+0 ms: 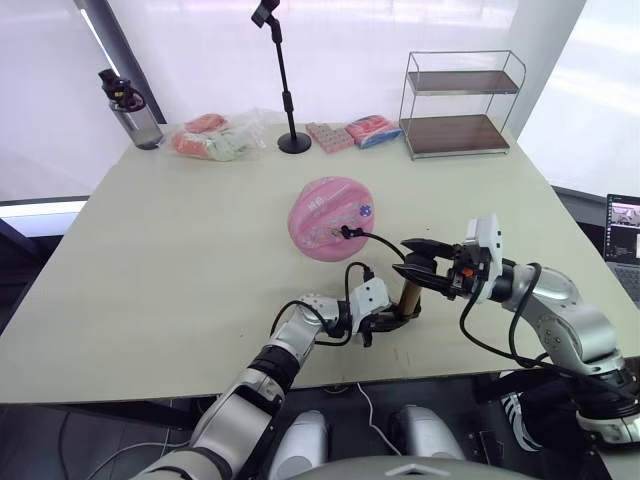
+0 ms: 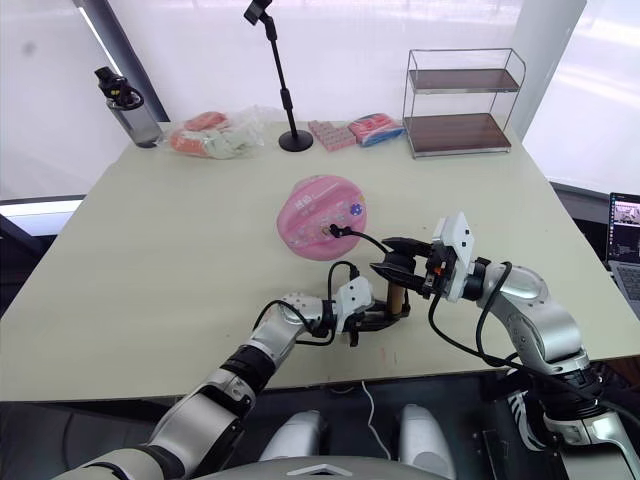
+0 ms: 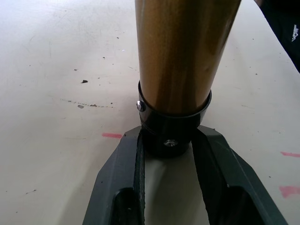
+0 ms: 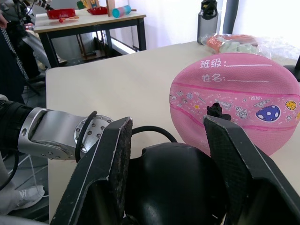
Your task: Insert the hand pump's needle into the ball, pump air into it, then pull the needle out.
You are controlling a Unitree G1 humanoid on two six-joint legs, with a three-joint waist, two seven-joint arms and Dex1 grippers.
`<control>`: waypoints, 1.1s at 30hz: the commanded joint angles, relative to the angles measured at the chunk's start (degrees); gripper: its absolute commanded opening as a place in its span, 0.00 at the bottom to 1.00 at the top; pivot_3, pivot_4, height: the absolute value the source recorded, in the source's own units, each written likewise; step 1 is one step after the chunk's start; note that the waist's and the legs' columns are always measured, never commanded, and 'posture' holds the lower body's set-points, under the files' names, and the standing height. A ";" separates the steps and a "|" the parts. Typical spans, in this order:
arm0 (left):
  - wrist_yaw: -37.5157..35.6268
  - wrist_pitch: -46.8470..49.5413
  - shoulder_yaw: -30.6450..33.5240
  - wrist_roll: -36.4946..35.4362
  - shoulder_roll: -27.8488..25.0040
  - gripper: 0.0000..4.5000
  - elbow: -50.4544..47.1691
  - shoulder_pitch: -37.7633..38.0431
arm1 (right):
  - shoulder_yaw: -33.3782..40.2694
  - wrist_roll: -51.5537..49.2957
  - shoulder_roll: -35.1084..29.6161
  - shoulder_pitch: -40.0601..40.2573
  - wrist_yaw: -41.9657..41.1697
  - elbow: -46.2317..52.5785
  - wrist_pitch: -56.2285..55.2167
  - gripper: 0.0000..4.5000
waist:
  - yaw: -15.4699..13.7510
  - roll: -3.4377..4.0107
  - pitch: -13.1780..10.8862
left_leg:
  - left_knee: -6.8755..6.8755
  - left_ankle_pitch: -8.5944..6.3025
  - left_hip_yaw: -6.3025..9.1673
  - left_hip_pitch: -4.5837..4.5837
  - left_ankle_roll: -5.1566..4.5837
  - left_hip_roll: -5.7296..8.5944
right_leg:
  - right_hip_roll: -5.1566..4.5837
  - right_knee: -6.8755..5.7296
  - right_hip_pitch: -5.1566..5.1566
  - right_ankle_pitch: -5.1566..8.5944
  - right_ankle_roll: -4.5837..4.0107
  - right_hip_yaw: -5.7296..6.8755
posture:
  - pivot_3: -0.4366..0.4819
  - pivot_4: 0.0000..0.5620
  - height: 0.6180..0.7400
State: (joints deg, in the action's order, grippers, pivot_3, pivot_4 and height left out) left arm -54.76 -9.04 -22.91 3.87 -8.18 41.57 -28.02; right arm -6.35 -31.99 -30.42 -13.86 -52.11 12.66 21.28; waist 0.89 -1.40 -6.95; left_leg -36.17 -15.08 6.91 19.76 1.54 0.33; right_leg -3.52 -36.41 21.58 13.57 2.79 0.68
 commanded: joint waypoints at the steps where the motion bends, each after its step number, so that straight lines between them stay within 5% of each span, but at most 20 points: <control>1: -1.14 1.79 -1.20 1.83 -1.19 0.24 3.14 2.08 | -0.35 0.42 -2.12 1.39 1.31 0.53 6.60 0.45 | -0.02 0.23 -0.23 | 0.00 0.01 0.00 0.00 -0.02 0.02 | -0.01 0.05 0.02 0.00 0.00 0.00 | 0.48 0.27 0.93; 13: -1.79 1.44 -1.45 1.81 -1.28 0.24 3.32 2.09 | 16.03 -18.45 -10.08 -9.69 5.47 14.47 20.93 0.45 | -0.33 0.68 -1.68 | -0.09 0.03 0.18 1.17 -0.20 0.40 | -0.20 0.43 1.00 -0.28 0.41 0.16 | 0.48 0.27 0.93; 33: -1.60 1.72 -1.77 1.67 -1.34 0.24 2.78 2.63 | 28.43 -42.67 -23.00 -31.36 11.65 5.75 34.07 0.45 | -0.47 0.84 -2.52 | -0.29 0.00 0.17 1.90 -0.32 0.50 | -0.30 0.43 1.59 -0.40 0.40 0.16 | 0.48 0.27 0.93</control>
State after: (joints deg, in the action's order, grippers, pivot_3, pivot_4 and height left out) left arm -57.19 -10.56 -22.84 1.88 -7.44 38.76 -28.71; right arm 14.58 -71.50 -52.08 -39.92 -40.96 17.82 58.82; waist 0.42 -0.57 -9.47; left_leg -36.53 -15.08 7.09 21.86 1.22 0.83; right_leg -3.81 -36.00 23.33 13.04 3.06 0.84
